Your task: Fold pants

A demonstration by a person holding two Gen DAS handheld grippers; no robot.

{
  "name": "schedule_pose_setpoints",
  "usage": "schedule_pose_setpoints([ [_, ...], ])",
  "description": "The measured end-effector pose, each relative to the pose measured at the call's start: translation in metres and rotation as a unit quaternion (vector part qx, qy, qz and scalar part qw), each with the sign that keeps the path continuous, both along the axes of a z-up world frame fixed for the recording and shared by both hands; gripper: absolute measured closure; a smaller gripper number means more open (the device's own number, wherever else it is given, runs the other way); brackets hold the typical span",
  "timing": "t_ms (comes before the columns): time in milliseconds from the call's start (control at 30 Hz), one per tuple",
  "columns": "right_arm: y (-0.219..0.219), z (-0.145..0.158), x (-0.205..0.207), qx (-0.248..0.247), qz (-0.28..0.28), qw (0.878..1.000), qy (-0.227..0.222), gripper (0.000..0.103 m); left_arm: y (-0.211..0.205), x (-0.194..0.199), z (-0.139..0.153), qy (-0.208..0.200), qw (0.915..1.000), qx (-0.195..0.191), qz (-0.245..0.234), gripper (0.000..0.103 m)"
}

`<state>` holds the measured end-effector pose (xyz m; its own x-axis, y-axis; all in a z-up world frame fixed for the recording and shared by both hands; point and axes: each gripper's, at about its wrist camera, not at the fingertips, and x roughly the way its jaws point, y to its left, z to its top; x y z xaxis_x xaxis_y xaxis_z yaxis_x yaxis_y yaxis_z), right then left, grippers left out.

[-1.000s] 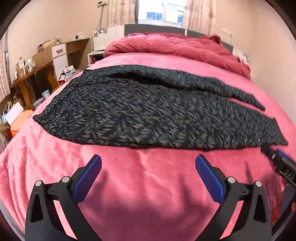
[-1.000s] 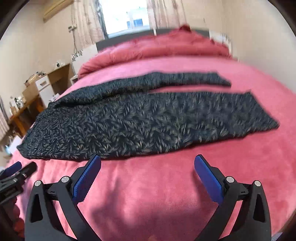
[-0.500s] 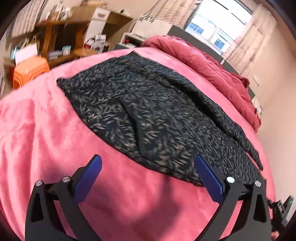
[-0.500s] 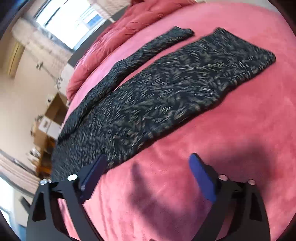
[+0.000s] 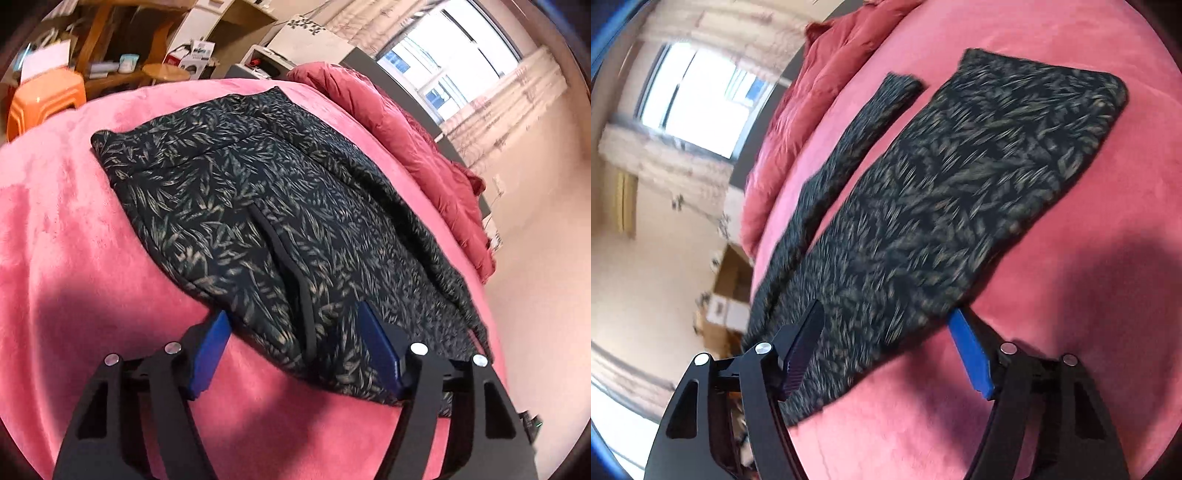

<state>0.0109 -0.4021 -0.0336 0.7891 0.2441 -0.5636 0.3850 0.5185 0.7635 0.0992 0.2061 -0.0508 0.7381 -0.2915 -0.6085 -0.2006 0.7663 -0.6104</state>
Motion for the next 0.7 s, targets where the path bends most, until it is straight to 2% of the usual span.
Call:
schedule_pose_setpoints([
  [100,-0.018,-0.001,0.000,0.011,-0.023,1.000,-0.004,0.038,0.012,0.005,-0.002,-0.003,0.9994,-0.032,0.009,0.038],
  [133,-0.025,-0.001,0.001,0.014,-0.033,0.999,-0.004,0.039,0.016,0.005,-0.003,-0.003,0.9990,-0.042,0.013,0.041],
  [200,-0.039,-0.004,0.004,0.016,-0.050,0.999,-0.002,0.051,0.024,0.010,-0.007,0.004,0.9981,-0.055,0.027,0.054],
  [233,-0.042,-0.006,0.005,0.018,-0.056,0.998,0.001,0.055,0.028,0.012,-0.009,0.010,0.9974,-0.060,0.037,0.066],
  [267,-0.047,-0.009,0.007,0.022,-0.063,0.998,0.002,0.065,0.033,0.016,-0.013,0.021,0.9963,-0.067,0.050,0.081],
  [300,-0.053,-0.010,0.007,0.023,-0.070,0.997,0.003,0.079,0.034,0.016,-0.016,0.033,0.9955,-0.067,0.058,0.089],
  [333,-0.057,-0.012,0.007,0.020,-0.077,0.997,0.007,0.087,0.038,0.018,-0.020,0.039,0.9948,-0.074,0.059,0.095],
  [367,-0.061,-0.014,0.006,0.015,-0.086,0.996,0.014,0.097,0.041,0.020,-0.021,0.038,0.9939,-0.087,0.056,0.097],
  [467,-0.066,-0.017,0.000,0.041,-0.098,0.994,-0.003,0.098,0.038,0.018,-0.010,0.026,0.9963,-0.070,0.042,0.098],
  [700,-0.062,0.016,-0.023,-0.028,-0.101,0.994,-0.026,0.099,0.046,-0.016,0.015,0.001,0.9981,-0.059,0.014,0.098],
])
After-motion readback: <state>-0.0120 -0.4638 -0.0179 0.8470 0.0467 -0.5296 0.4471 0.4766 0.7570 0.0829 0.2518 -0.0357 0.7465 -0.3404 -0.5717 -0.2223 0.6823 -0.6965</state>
